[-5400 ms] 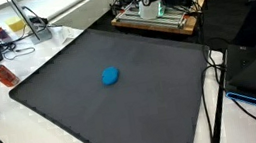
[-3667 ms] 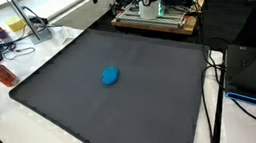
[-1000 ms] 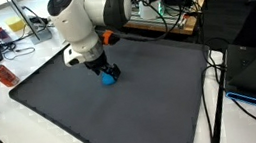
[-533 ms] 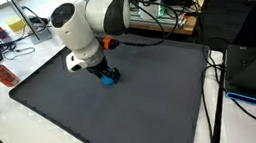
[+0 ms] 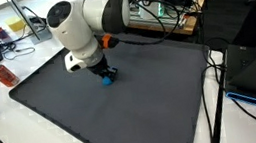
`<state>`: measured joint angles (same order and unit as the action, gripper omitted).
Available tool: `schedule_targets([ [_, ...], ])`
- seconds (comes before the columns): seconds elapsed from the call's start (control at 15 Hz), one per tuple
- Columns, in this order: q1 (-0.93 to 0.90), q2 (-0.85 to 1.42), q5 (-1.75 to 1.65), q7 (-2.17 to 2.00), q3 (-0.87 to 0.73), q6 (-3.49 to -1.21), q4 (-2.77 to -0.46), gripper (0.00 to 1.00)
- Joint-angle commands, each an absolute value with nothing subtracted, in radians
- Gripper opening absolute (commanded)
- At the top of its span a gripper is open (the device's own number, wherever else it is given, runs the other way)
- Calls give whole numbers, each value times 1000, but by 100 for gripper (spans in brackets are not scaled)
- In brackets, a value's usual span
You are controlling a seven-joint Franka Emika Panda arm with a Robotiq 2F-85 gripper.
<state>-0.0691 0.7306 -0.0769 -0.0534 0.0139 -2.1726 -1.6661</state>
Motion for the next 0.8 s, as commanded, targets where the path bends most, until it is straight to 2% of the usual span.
schedule_targets([
  [0.0, -68, 751, -63, -53, 13, -2086, -1622, 10],
  [0.13, -68, 743, -58, -56, 15, -2065, -1619, 0],
  [0.27, -66, 702, -55, -55, 18, -2082, -1653, 3],
  [0.4, -68, 648, -57, -64, 16, -2114, -1703, 0],
  [0.73, -84, 420, -76, -104, 8, -2204, -1883, 1],
])
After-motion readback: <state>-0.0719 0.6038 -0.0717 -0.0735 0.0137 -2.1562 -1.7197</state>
